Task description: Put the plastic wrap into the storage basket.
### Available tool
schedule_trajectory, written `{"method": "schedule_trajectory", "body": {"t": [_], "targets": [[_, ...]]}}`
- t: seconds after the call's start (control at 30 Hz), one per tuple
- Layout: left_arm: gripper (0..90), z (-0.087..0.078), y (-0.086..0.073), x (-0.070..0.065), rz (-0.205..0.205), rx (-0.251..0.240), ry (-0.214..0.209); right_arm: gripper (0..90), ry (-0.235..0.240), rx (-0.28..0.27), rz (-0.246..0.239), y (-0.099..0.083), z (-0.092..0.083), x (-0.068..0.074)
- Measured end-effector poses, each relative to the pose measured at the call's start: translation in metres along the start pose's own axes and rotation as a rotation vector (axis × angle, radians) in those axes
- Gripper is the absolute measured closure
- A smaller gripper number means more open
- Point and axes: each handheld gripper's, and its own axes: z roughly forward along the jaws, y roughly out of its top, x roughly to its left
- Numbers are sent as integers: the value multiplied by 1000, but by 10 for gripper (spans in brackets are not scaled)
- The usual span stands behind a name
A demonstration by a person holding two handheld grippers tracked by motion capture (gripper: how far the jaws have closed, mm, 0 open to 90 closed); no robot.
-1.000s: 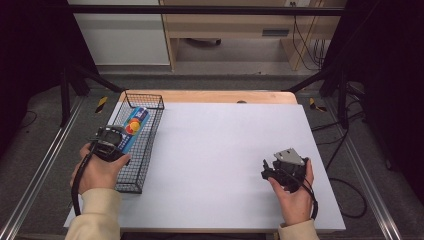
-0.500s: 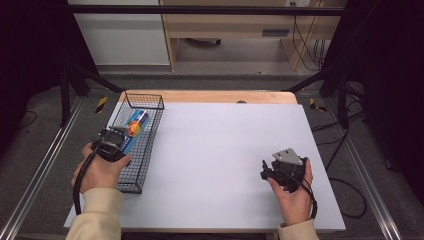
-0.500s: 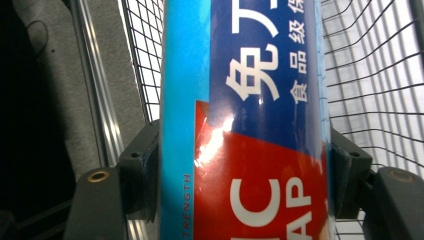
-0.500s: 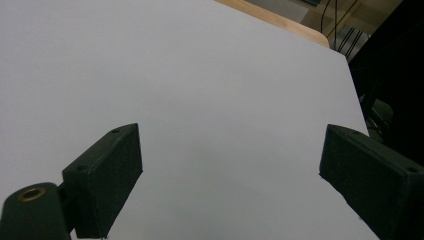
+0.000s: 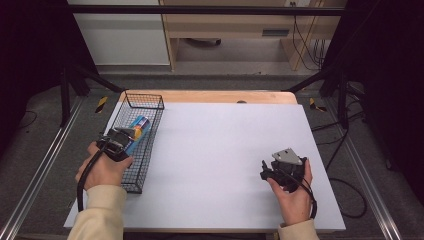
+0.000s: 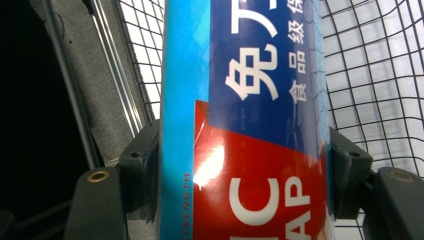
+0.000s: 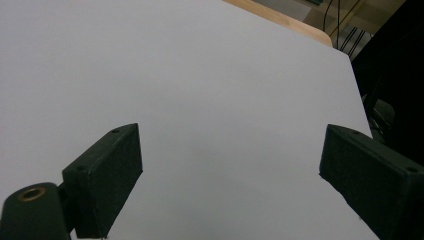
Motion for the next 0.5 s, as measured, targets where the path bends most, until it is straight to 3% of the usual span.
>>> {"method": "schedule_trajectory", "body": {"t": [0.5], "targets": [[321,8,8,-4,16,27,-22,106,1,2,-9,0,1,0]]}}
